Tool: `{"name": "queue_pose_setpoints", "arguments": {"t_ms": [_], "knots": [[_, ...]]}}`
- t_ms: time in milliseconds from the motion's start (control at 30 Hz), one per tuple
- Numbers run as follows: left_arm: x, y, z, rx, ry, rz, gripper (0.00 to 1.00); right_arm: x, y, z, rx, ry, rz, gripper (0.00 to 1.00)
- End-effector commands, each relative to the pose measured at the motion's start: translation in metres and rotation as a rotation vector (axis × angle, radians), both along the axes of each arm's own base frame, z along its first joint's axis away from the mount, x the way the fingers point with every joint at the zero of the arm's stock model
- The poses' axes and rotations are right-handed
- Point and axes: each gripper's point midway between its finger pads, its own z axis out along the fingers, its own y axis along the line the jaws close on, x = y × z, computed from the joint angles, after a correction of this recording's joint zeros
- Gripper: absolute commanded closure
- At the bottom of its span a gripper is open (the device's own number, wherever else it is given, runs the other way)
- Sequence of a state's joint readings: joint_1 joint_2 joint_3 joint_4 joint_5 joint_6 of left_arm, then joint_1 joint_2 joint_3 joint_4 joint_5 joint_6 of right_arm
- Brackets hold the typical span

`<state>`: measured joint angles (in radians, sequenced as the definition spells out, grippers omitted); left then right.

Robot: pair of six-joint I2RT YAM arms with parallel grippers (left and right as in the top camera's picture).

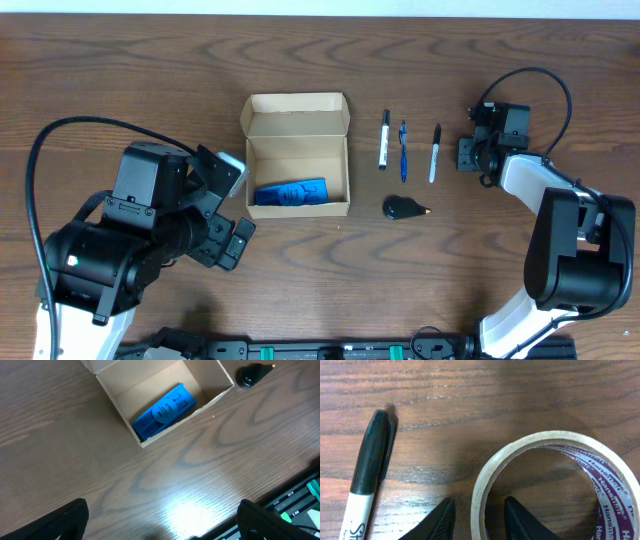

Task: Pack container
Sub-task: 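Lower the right gripper onto the clear tape roll rim and grasp it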

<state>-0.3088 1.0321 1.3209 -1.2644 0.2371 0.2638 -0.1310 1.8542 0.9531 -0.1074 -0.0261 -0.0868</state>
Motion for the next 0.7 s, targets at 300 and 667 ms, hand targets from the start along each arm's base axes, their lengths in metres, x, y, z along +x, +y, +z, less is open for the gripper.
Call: {"name": "queue_pose_setpoints", "arguments": {"t_ms": [300,667], "knots": [[0.0,-0.001,0.005,-0.004,-0.014,-0.015,0.05,-0.003,-0.01,-0.006,0.001,0.01,-0.028,0.85],[0.0,-0.001,0.005,-0.005,-0.014,-0.015,0.05,0.013,0.003,0.025,0.077,-0.041,-0.003,0.99]]}}
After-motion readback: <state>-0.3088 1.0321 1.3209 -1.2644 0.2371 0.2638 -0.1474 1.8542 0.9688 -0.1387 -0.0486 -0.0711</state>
